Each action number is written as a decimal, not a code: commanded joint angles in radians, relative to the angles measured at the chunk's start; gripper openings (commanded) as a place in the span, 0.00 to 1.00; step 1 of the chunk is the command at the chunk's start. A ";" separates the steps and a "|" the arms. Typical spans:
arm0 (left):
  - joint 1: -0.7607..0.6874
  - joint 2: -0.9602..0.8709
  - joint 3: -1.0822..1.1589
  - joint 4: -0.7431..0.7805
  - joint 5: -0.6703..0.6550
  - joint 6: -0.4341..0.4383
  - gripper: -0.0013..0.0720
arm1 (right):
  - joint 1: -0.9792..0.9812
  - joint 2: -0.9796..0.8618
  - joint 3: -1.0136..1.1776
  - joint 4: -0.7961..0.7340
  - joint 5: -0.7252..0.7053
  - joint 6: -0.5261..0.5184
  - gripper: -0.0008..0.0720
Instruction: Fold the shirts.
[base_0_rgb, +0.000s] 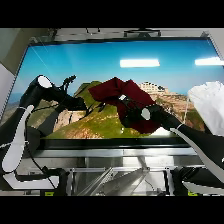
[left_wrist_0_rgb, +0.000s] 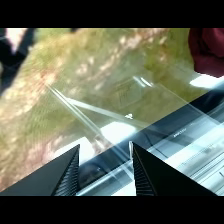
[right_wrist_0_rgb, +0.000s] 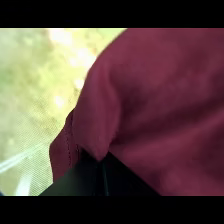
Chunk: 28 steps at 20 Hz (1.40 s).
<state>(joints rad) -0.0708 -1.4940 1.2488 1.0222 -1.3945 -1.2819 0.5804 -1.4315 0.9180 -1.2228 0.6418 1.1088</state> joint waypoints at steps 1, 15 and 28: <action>0.000 0.002 -0.010 -0.003 0.016 0.000 0.48 | -0.003 0.064 0.045 -0.035 0.079 0.082 0.05; -0.156 -0.003 -0.010 -0.003 0.477 -0.010 1.00 | -0.896 0.147 0.283 0.004 -0.006 0.241 0.96; -0.189 -0.357 0.241 -0.129 0.351 -0.032 0.98 | -0.524 0.078 0.127 0.102 0.232 0.143 0.96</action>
<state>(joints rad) -0.2443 -1.7863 1.4223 0.9455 -0.9726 -1.3087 -0.0544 -1.3190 1.0710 -1.1545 0.9012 1.2633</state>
